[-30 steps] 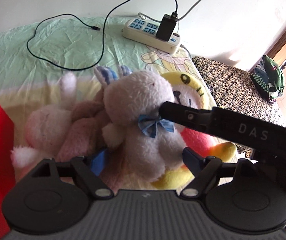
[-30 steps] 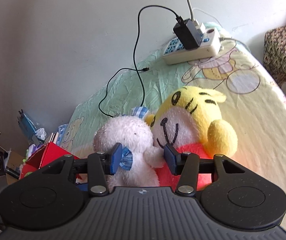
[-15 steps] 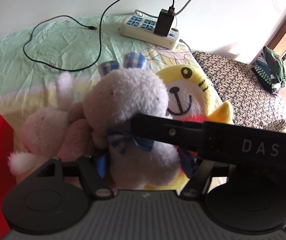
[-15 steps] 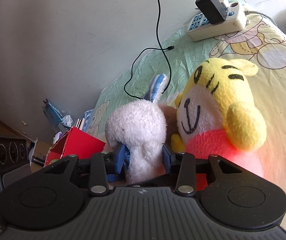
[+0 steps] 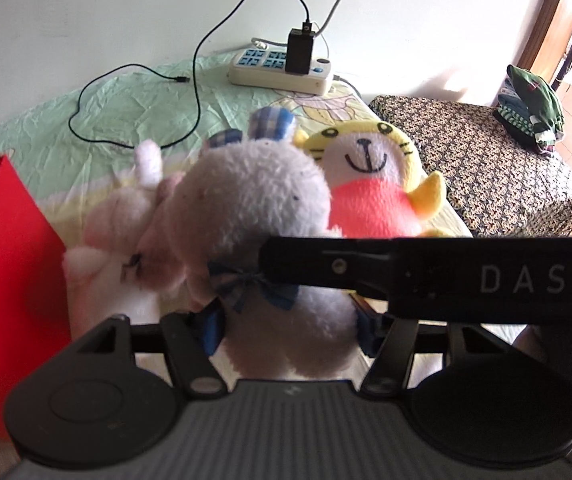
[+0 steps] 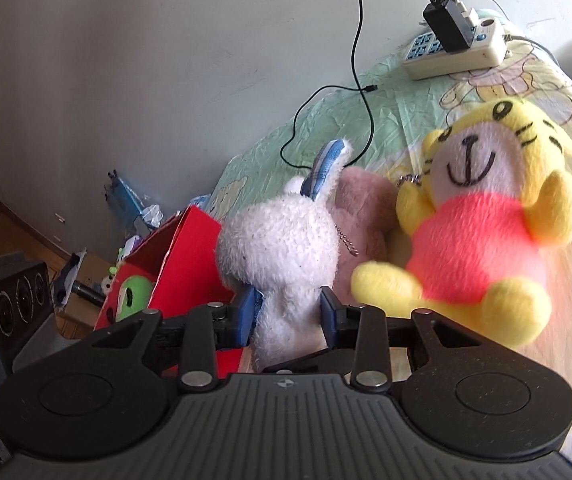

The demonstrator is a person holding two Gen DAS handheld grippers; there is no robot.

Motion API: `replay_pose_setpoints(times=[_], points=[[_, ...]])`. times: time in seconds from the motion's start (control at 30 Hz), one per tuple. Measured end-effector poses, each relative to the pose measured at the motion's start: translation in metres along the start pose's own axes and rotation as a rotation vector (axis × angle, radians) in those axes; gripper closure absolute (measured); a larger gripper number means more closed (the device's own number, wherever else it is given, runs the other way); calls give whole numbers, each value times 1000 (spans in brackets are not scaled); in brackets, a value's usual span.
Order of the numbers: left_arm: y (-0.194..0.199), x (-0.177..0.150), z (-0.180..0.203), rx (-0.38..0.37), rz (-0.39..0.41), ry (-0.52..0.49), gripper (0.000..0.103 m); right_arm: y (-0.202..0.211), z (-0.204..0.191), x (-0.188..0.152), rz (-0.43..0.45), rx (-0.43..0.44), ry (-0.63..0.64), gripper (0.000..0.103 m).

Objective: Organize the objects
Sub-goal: 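Grasp the white bunny with blue bow with the right gripper, then carry the white bunny into the red box and release it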

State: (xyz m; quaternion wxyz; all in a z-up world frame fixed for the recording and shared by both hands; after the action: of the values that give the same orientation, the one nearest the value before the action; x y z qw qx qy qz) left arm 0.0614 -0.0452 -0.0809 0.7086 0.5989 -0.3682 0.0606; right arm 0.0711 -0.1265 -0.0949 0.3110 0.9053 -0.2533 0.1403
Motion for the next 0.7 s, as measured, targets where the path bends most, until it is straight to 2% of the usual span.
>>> replay_pose_setpoints(times=[0.13, 0.3, 0.47, 0.7], points=[[10, -21, 1, 0, -15, 7, 42, 2, 0, -22, -37, 3, -16, 66], [25, -44, 6, 12, -23, 6, 42, 6, -15, -44, -56, -3, 56, 66], [51, -49, 10, 51, 28, -9, 42, 15, -33, -49, -26, 35, 89, 66], [96, -47, -7, 79, 134, 0, 42, 19, -75, -51, 39, 99, 137, 66]])
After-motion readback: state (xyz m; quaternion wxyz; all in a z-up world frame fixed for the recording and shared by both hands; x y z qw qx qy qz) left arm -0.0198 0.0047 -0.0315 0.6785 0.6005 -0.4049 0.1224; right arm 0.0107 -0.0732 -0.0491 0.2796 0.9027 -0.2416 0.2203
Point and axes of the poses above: each gripper's, at about its wrist camera, not at the fingertips, and y roughly against the way its jaws point, z to its right, x to its top, the point moved 6 cm from there along -y, roughly the way its jaws point, and after that the axes turned 9 degrees about -y, right-handed, at the moved point
